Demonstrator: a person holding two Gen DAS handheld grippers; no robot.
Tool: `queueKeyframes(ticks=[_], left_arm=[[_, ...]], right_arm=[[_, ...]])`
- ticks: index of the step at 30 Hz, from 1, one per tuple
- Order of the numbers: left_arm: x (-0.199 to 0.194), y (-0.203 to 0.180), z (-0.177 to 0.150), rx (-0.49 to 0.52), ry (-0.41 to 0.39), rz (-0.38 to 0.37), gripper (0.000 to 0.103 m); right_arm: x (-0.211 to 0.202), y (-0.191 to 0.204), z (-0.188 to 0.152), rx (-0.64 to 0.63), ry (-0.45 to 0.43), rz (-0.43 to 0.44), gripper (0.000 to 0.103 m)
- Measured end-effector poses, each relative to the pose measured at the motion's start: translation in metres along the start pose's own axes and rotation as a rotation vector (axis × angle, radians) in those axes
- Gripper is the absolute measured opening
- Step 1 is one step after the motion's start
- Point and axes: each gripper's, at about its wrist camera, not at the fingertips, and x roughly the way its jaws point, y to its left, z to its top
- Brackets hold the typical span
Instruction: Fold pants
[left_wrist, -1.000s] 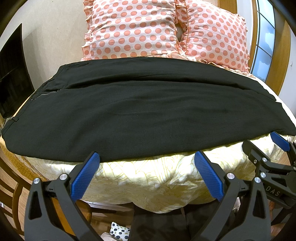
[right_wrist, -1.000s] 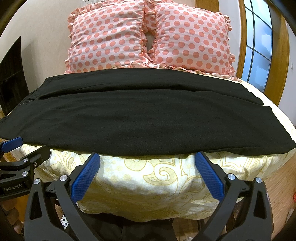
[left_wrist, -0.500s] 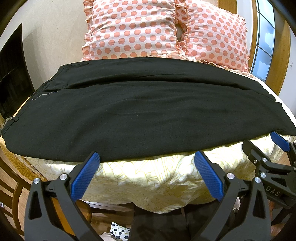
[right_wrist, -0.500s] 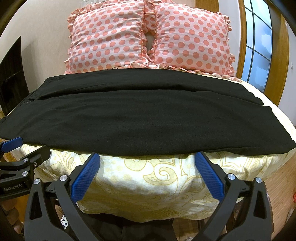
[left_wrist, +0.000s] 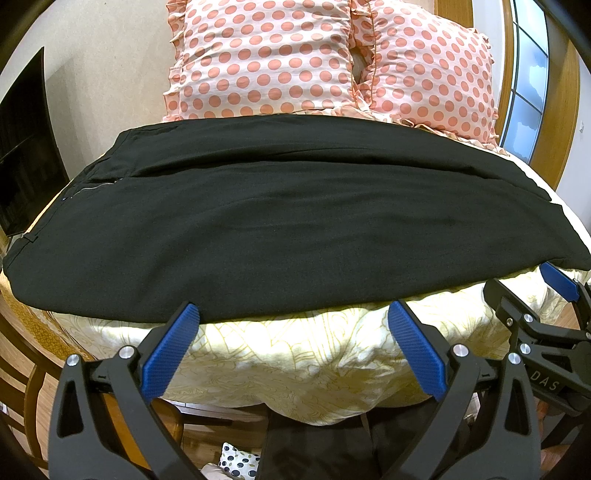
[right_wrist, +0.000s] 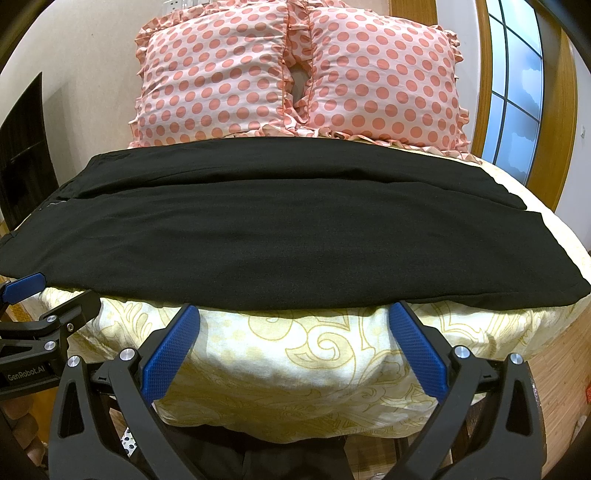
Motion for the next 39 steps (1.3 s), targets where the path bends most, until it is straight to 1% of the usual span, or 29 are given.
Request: queueKeyframes(ticks=[39], left_arm=[[-0.0001, 0.0, -0.0001, -0.001, -0.003, 0.001, 0.101]], right_arm=[[-0.0012, -0.0043, -0.0023, -0.004, -0.003, 0.004, 0.102]])
